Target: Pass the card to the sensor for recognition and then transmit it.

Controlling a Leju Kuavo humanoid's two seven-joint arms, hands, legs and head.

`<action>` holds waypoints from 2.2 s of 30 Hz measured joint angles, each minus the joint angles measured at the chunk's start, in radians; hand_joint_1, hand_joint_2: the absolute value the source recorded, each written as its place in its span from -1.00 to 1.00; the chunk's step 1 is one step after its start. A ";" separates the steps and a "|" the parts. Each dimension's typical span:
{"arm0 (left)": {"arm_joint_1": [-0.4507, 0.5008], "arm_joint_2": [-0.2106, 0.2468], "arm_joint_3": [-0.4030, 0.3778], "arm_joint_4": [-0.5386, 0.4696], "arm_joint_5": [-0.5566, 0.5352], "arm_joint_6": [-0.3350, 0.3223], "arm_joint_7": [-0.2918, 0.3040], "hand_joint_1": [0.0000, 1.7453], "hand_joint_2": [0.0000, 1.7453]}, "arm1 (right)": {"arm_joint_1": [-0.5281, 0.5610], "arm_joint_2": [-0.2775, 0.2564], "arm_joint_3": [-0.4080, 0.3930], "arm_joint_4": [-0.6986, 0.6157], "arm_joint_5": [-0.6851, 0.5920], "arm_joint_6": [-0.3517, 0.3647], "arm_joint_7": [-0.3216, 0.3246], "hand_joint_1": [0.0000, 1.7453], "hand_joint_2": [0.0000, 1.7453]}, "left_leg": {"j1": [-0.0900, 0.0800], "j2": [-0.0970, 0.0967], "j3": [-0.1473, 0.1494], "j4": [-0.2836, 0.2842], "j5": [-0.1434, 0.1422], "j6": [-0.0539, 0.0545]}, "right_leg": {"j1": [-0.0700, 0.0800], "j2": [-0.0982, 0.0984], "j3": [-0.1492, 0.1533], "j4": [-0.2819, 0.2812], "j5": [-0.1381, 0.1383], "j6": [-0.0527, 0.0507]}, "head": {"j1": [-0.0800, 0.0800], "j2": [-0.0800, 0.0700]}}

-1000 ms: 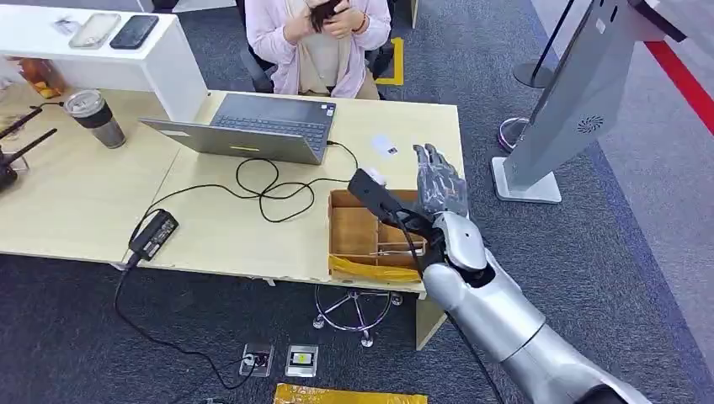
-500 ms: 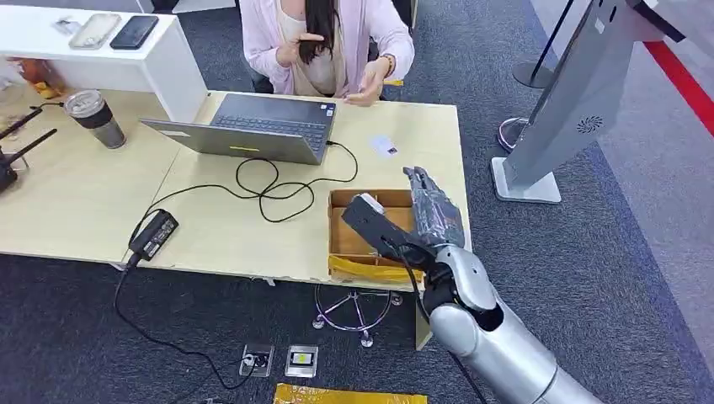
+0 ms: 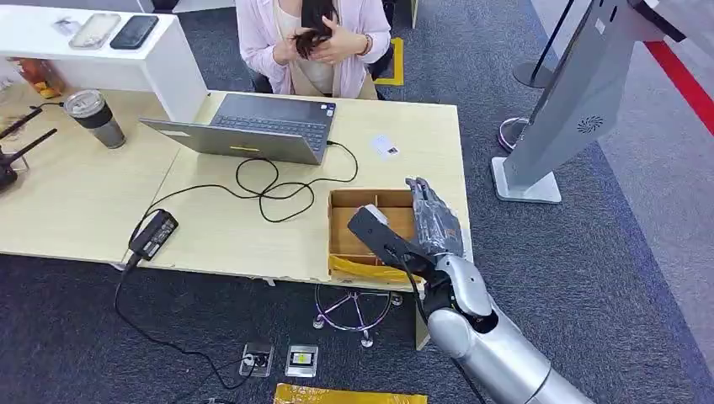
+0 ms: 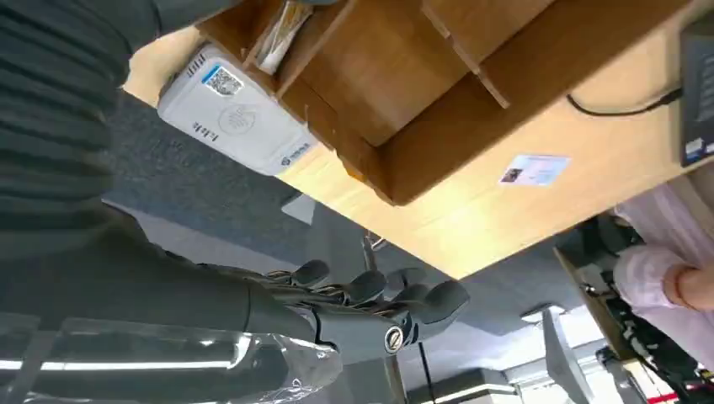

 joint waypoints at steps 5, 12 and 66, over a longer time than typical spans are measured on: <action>0.000 0.000 0.000 0.000 -0.001 -0.003 -0.008 -1.00 -1.00 | -0.008 0.025 0.011 0.079 0.000 -0.008 -0.010 -1.00 1.00 | 0.000 0.000 0.000 0.000 0.000 0.000 | 0.000 0.000 0.000 0.000 0.000 0.000 | 0.000 0.000; 0.000 0.000 0.000 0.000 -0.002 -0.005 -0.009 -1.00 -1.00 | -0.011 0.047 0.018 0.154 -0.007 -0.006 -0.016 -1.00 1.00 | 0.000 0.000 0.000 0.000 0.000 0.000 | 0.000 0.000 0.000 0.000 0.000 0.000 | 0.000 0.000; 0.000 0.011 0.000 0.000 -0.002 -0.019 -0.005 -1.00 -1.00 | -0.042 0.035 0.030 0.295 0.048 0.037 -0.015 1.00 1.00 | 0.000 0.000 0.000 0.000 0.000 0.000 | 0.000 0.000 -0.001 0.000 0.000 0.000 | 0.000 0.000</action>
